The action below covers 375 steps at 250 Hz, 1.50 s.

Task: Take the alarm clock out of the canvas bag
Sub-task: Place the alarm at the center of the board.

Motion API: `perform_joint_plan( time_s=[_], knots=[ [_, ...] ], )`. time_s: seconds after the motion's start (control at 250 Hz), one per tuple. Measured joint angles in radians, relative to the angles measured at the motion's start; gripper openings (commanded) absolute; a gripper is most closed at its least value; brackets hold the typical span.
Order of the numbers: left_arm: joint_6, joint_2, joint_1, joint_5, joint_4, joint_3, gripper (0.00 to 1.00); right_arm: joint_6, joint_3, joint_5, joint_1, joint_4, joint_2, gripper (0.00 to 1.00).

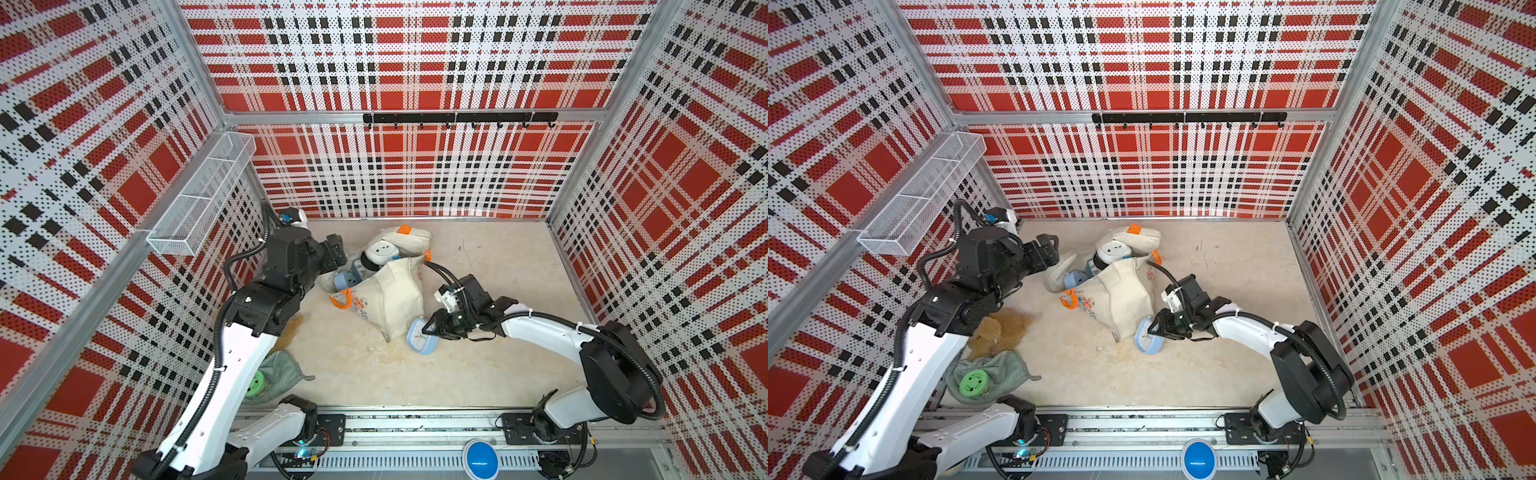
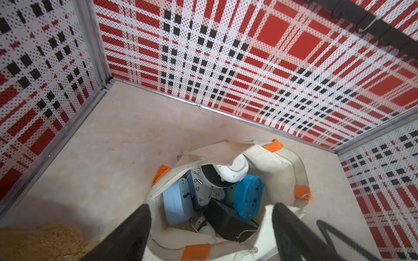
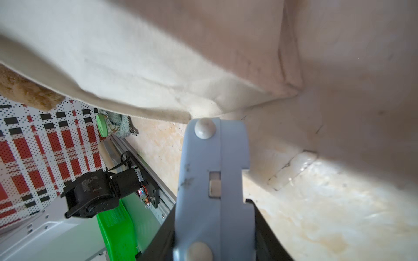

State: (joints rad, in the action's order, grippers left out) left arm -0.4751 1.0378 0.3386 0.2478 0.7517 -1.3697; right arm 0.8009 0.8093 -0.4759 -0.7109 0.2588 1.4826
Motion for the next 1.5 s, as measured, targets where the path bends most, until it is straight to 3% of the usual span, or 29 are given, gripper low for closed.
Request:
perform_joint_plan(
  time_s=[0.172,0.308,0.584,0.836,0.952,1.24,1.352,1.501],
  knots=[
    [-0.007,-0.027,-0.013,-0.014,0.026,0.000,0.88,0.269,-0.065,0.166,-0.177,-0.220,0.013,0.46],
    [-0.019,-0.043,-0.018,-0.027,0.049,0.000,0.88,0.396,-0.057,0.232,-0.265,-0.361,0.106,0.49],
    [-0.052,-0.097,-0.019,-0.027,0.063,0.006,0.88,0.509,-0.017,0.282,-0.338,-0.491,0.242,0.54],
    [-0.070,-0.095,-0.019,-0.031,0.074,0.014,0.88,0.581,-0.029,0.314,-0.343,-0.485,0.239,0.70],
    [-0.075,-0.086,-0.019,-0.033,0.076,0.014,0.88,0.587,-0.026,0.327,-0.344,-0.408,0.218,0.77],
    [-0.099,-0.073,-0.018,-0.036,0.137,0.014,0.89,0.557,0.045,0.423,-0.350,-0.069,0.048,0.77],
    [-0.111,-0.055,-0.008,-0.041,0.177,0.008,0.89,0.415,0.243,0.518,-0.344,0.152,-0.019,0.77],
    [-0.126,0.009,-0.013,-0.066,0.216,0.005,0.89,0.148,0.661,0.581,-0.277,0.328,-0.013,0.76]
  ],
)
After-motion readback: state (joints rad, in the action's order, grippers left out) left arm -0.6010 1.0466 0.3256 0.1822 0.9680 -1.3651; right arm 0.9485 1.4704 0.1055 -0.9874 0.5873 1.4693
